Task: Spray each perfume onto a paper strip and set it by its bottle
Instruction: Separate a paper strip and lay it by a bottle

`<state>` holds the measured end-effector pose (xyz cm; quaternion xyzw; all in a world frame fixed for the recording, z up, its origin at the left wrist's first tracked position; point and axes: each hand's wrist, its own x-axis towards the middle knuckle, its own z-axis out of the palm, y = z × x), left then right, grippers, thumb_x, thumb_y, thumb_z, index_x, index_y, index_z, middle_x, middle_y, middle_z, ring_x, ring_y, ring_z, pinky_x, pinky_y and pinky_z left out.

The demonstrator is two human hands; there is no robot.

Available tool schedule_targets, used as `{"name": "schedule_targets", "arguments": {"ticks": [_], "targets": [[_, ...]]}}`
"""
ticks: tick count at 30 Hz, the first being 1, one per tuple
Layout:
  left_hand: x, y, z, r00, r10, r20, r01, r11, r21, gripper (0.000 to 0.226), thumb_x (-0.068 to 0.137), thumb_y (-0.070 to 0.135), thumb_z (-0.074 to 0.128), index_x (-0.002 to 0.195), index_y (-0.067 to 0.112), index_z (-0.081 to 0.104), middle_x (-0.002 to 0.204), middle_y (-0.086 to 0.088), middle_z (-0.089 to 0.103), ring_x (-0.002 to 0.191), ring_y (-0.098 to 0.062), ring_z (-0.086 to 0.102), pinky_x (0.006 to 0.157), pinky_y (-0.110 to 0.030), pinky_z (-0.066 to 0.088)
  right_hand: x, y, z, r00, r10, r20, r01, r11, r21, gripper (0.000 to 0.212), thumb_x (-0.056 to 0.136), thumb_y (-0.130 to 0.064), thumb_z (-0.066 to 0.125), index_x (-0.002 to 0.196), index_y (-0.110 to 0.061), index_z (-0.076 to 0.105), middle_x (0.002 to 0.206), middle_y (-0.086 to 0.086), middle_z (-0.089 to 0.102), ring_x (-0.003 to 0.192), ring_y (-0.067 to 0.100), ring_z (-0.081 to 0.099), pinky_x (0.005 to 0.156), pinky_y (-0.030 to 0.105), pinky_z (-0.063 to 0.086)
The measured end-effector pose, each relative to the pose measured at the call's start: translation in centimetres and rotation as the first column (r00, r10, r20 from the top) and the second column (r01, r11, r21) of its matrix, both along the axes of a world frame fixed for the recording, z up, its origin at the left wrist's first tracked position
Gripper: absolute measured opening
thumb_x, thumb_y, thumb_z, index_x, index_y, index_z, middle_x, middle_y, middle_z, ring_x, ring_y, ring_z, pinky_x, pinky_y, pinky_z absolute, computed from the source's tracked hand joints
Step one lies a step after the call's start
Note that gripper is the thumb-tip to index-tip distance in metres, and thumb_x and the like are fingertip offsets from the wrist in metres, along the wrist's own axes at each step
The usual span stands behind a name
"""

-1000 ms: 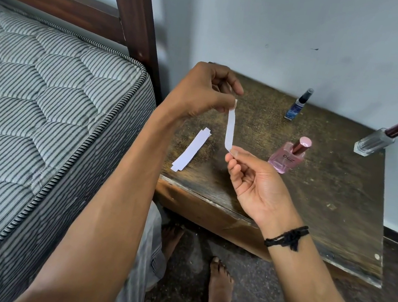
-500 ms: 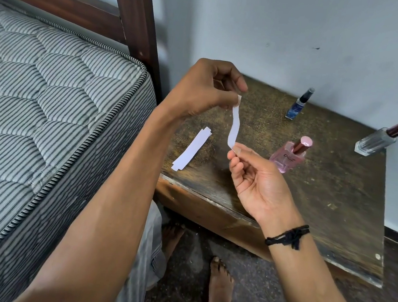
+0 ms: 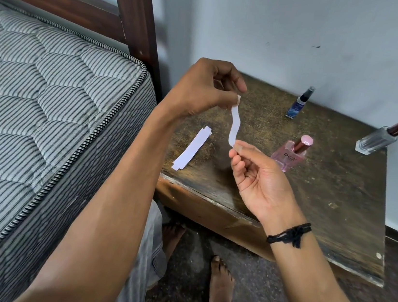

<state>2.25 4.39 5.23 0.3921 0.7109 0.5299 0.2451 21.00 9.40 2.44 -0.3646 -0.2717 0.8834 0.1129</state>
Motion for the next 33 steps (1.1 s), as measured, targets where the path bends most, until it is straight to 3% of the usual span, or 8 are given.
{"name": "schedule_targets", "arguments": {"ticks": [7, 13, 15, 18, 22, 26, 30, 33], "targets": [[-0.1, -0.1, 0.0, 1.000, 0.002, -0.005, -0.002, 1.000, 0.005, 0.020, 0.074, -0.010, 0.071, 0.091, 0.001, 0.073, 0.071, -0.010, 0.066, 0.062, -0.018, 0.061, 0.065, -0.030, 0.053, 0.0, 0.5, -0.2, 0.999, -0.040, 0.003, 0.040, 0.997, 0.066, 0.017, 0.073, -0.002, 0.073, 0.090, -0.002, 0.074, 0.072, 0.010, 0.072, 0.058, 0.006, 0.066, 0.055, 0.011, 0.055], [-0.4, -0.2, -0.2, 0.999, 0.039, -0.009, -0.039, 0.999, 0.020, 0.019, 0.074, -0.006, 0.072, 0.090, 0.002, 0.074, 0.076, -0.017, 0.069, 0.063, -0.017, 0.063, 0.068, -0.033, 0.055, 0.1, 0.6, -0.2, 0.997, -0.073, 0.022, 0.063, 0.951, 0.302, 0.011, 0.088, 0.007, 0.068, 0.091, 0.000, 0.075, 0.073, 0.011, 0.074, 0.063, 0.012, 0.070, 0.061, 0.014, 0.056], [-0.5, -0.2, -0.2, 0.998, 0.062, -0.008, -0.062, 0.997, 0.034, 0.017, 0.076, -0.005, 0.073, 0.092, 0.000, 0.073, 0.084, -0.024, 0.072, 0.066, -0.017, 0.064, 0.070, -0.034, 0.056, 0.1, 0.4, -0.3, 0.994, -0.109, 0.008, 0.091, 0.868, 0.488, 0.011, 0.089, 0.009, 0.069, 0.093, 0.000, 0.075, 0.075, 0.012, 0.075, 0.066, 0.016, 0.071, 0.064, 0.019, 0.057], [-0.6, -0.3, -0.2, 0.998, 0.069, 0.014, -0.070, 0.996, 0.056, 0.015, 0.077, -0.003, 0.076, 0.092, 0.000, 0.073, 0.082, -0.020, 0.072, 0.070, -0.020, 0.066, 0.074, -0.037, 0.058, 0.3, -0.4, -0.9, 0.986, -0.168, 0.000, 0.101, 0.591, 0.800, 0.012, 0.092, 0.005, 0.071, 0.098, -0.004, 0.075, 0.081, 0.011, 0.077, 0.071, 0.019, 0.074, 0.068, 0.024, 0.059], [-0.4, -0.4, 0.0, 0.993, 0.061, 0.097, -0.074, 0.988, 0.132, 0.013, 0.080, -0.003, 0.077, 0.090, 0.002, 0.071, 0.081, -0.013, 0.069, 0.074, -0.024, 0.068, 0.076, -0.038, 0.060, 0.2, -0.6, -1.6, 0.973, -0.230, -0.016, 0.109, 0.397, 0.911, 0.016, 0.094, 0.000, 0.070, 0.098, -0.014, 0.074, 0.084, 0.002, 0.077, 0.072, 0.015, 0.076, 0.069, 0.022, 0.060], [-0.2, -0.4, 0.1, 0.988, 0.034, 0.150, -0.063, 0.980, 0.191, 0.014, 0.078, -0.002, 0.079, 0.089, 0.003, 0.071, 0.079, -0.009, 0.068, 0.077, -0.031, 0.068, 0.083, -0.052, 0.059, 0.1, -0.1, -2.1, 0.980, -0.199, 0.001, 0.090, 0.446, 0.891, 0.014, 0.094, 0.000, 0.070, 0.101, -0.011, 0.075, 0.084, 0.003, 0.078, 0.073, 0.016, 0.076, 0.071, 0.026, 0.060], [-0.2, -0.4, 0.3, 0.988, 0.027, 0.151, -0.058, 0.978, 0.202, 0.015, 0.078, -0.004, 0.077, 0.090, 0.003, 0.070, 0.077, -0.007, 0.068, 0.073, -0.026, 0.067, 0.076, -0.042, 0.059, 0.0, 0.0, -1.6, 0.985, -0.143, -0.099, 0.171, 0.694, 0.700, 0.012, 0.091, 0.006, 0.071, 0.100, 0.000, 0.075, 0.082, 0.012, 0.078, 0.070, 0.019, 0.072, 0.067, 0.023, 0.058], [-0.3, -0.5, 0.3, 0.992, 0.028, 0.127, -0.051, 0.981, 0.186, 0.015, 0.078, -0.004, 0.076, 0.090, 0.003, 0.071, 0.078, -0.009, 0.068, 0.071, -0.024, 0.066, 0.070, -0.033, 0.057, -0.1, -0.1, -1.7, 0.982, -0.129, -0.138, 0.187, 0.747, 0.638, 0.011, 0.090, 0.007, 0.070, 0.099, 0.001, 0.075, 0.081, 0.013, 0.077, 0.068, 0.019, 0.070, 0.066, 0.024, 0.057]]}}
